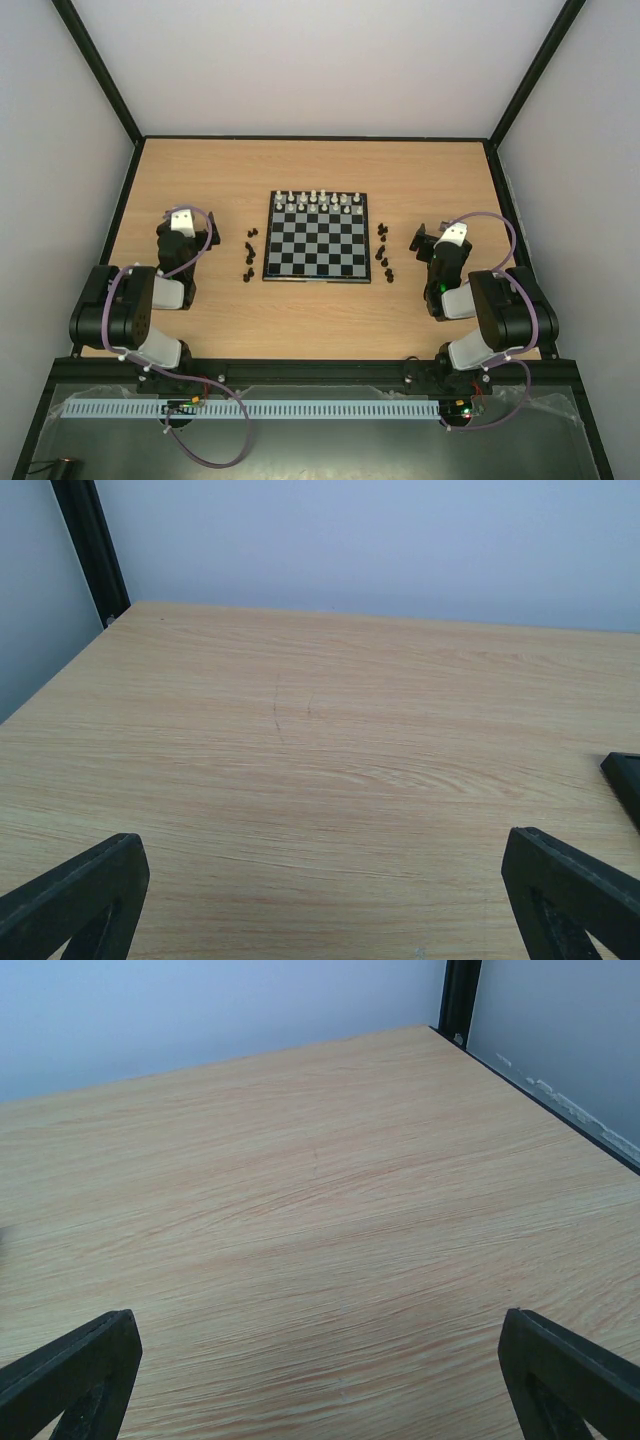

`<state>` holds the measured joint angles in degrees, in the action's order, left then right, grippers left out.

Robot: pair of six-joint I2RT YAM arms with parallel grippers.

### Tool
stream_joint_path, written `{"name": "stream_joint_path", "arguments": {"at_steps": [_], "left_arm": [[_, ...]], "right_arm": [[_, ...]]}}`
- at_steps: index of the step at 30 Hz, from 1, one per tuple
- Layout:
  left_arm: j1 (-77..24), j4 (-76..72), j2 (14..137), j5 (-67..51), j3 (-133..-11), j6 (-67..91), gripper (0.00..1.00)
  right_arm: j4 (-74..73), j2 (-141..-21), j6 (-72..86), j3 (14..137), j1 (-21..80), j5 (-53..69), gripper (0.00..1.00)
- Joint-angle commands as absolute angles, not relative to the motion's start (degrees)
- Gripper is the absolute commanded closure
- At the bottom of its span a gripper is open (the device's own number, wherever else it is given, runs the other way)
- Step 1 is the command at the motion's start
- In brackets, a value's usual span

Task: Set up the chess pieces on the board
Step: Pick up the chess piece at the center of the board.

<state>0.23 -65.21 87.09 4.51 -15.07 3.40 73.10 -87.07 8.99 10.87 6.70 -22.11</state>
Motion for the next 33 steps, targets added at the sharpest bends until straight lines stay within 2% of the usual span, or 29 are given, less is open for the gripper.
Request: {"name": "stream_joint_path", "arguments": {"at_steps": [1,18,21,24,27,29,33], "left_arm": [[0.0,-68.2,87.4,4.39,-15.64,2.99,0.01],[0.0,-68.2,87.41,4.31,-15.67,3.08,0.0],[0.0,-68.25,87.37,4.31,-15.66,3.03,0.0],[-0.27,-68.25,86.89,4.7,-15.42,2.63,0.0],[-2.72,-63.09,83.85,7.64,-16.86,0.75,0.01],[-4.9,-53.49,81.18,10.87,-20.7,0.75,0.01],[-5.19,-36.54,76.96,7.04,-29.2,2.81,0.0]], "right_arm": [[73.74,-87.02,9.04,11.98,6.49,-22.76,0.01],[74.13,-86.86,8.92,11.55,6.49,-22.85,0.01],[72.64,-82.92,8.22,10.48,6.45,-21.79,0.01],[52.04,-71.92,13.4,15.47,6.5,-27.04,0.01],[39.45,-63.91,13.32,19.57,6.49,-22.92,0.01],[33.63,-58.58,14.22,20.69,6.5,-21.46,0.01],[24.41,-49.56,16.89,22.23,6.48,-18.33,0.01]]}}
